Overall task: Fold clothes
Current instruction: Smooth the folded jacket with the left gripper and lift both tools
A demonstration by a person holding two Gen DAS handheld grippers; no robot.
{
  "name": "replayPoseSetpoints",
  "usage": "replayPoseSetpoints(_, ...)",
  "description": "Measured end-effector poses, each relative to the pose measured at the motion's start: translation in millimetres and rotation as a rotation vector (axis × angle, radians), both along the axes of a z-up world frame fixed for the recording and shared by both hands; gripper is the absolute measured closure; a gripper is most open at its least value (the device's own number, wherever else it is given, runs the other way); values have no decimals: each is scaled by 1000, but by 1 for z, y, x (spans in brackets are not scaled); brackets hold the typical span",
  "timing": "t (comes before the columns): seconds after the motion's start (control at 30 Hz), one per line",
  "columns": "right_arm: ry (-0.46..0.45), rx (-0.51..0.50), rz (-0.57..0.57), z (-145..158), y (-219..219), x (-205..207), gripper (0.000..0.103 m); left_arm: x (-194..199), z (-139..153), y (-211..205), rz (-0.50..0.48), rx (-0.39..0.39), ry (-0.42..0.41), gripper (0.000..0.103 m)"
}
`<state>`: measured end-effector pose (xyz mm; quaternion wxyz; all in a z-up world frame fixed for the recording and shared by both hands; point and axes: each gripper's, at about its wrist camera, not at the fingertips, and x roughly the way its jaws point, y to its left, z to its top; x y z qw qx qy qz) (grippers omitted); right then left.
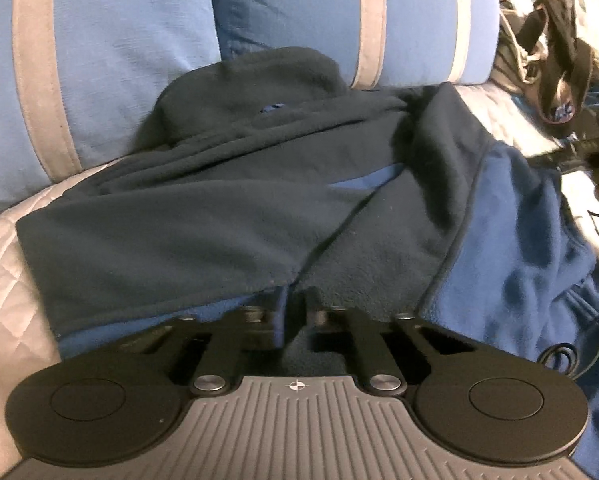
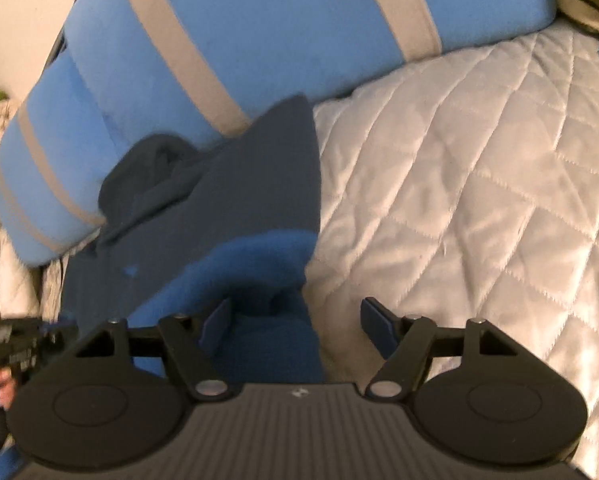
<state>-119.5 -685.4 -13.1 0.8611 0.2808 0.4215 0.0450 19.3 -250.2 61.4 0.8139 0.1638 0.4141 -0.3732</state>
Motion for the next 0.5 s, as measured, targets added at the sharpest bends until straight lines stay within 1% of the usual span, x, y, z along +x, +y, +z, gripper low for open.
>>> replayPoseSetpoints(0.03, 3, -12, 7, -1, 1, -3, 42, 0, 2, 2, 13, -5, -10, 98)
replayPoseSetpoints(0.07, 7, -31, 10, -1, 3, -5, 48, -1, 4, 5, 25, -11, -21, 98)
replayPoseSetpoints(0.17, 10, -57, 11, -2, 8, -10, 49, -2, 11, 11, 63, -27, -51, 98)
replayPoseSetpoints(0.23, 13, -75, 7, -1, 11, -10, 49, -2, 14, 15, 88, -30, -62, 98)
replayPoseSetpoints(0.27, 15, -84, 5, 0, 13, -10, 48, -2, 14, 16, 112, -9, -64, 95)
replayPoseSetpoints(0.3, 16, -93, 3, 0, 15, -10, 46, -2, 13, 17, 140, 15, -67, 95)
replayPoseSetpoints(0.33, 17, -103, 1, 1, 16, -10, 42, -1, 13, 17, 161, 49, -69, 95)
replayPoseSetpoints(0.37, 11, -118, -1, 4, 17, -11, 40, -1, 15, 19, 177, 60, -59, 89)
replayPoseSetpoints(0.4, 5, -133, -3, 6, 17, -12, 34, -2, 18, 22, 192, 65, -45, 80)
replayPoseSetpoints(0.43, -5, -142, -10, 10, 17, -14, 32, -3, 21, 26, 207, 69, -32, 76)
replayPoseSetpoints(0.47, -14, -152, -17, 15, 17, -15, 26, -7, 28, 32, 219, 42, -32, 70)
replayPoseSetpoints(0.5, -27, -162, -28, 20, 16, -17, 23, -11, 35, 38, 231, 7, -34, 59)
